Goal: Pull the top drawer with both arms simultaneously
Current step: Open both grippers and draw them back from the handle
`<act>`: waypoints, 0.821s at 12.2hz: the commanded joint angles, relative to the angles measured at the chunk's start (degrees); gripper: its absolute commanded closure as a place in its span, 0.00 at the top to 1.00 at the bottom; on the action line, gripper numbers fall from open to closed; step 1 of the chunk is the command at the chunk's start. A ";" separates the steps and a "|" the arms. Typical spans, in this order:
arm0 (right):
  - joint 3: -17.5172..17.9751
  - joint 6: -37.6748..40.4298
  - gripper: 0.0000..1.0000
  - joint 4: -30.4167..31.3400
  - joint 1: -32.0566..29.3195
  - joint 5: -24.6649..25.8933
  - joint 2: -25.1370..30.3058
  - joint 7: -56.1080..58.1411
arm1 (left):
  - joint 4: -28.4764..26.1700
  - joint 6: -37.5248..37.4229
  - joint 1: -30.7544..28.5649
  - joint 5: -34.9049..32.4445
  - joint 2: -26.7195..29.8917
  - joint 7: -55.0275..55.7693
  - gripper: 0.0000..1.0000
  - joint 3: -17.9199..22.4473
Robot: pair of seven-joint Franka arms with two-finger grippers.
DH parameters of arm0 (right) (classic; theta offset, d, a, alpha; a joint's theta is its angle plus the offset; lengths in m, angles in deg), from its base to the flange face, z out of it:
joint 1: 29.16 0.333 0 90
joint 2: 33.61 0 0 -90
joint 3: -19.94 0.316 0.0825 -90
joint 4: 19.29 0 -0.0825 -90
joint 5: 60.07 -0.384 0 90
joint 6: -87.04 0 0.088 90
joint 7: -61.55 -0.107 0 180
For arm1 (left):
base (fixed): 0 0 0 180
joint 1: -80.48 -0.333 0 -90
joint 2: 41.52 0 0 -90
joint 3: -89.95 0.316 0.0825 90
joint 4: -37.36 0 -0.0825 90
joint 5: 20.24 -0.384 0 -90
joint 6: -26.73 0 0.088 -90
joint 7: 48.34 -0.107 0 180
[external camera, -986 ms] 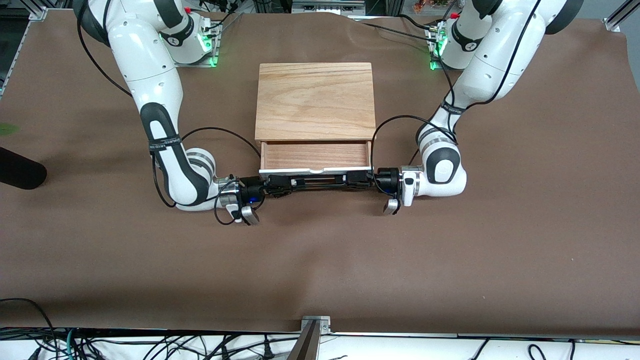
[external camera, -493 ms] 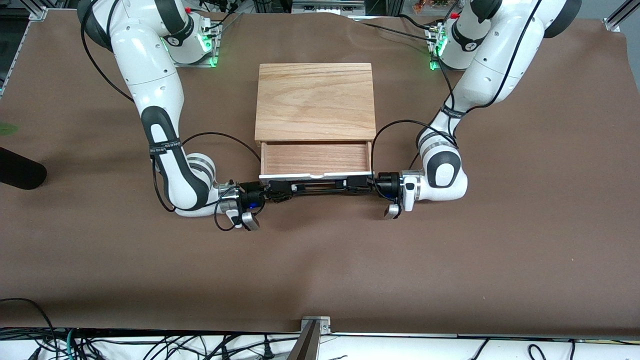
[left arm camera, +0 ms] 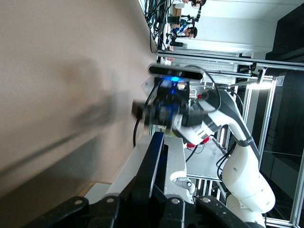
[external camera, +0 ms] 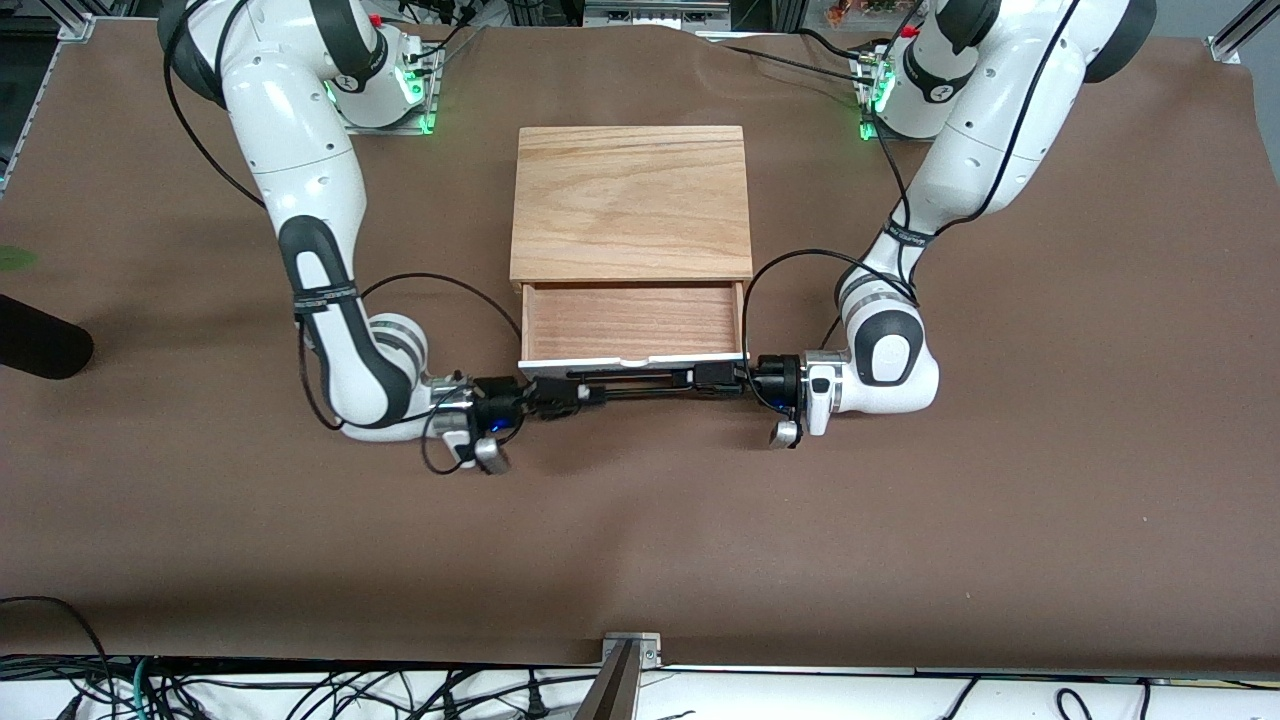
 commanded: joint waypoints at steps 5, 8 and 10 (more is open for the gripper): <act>-0.32 0.43 0.64 -2.51 -1.88 -0.61 -1.01 -1.56 | -1.02 -0.90 -0.37 -1.74 0.68 3.93 0.18 1.58; -0.41 0.17 0.70 -2.51 -2.06 0.00 -0.74 -1.64 | -4.72 -0.90 -0.90 -1.74 4.45 4.28 1.00 1.58; -2.59 0.08 0.85 -2.59 -2.23 3.76 -0.13 -3.65 | -5.08 -0.82 -1.07 -3.40 6.03 7.17 1.00 1.67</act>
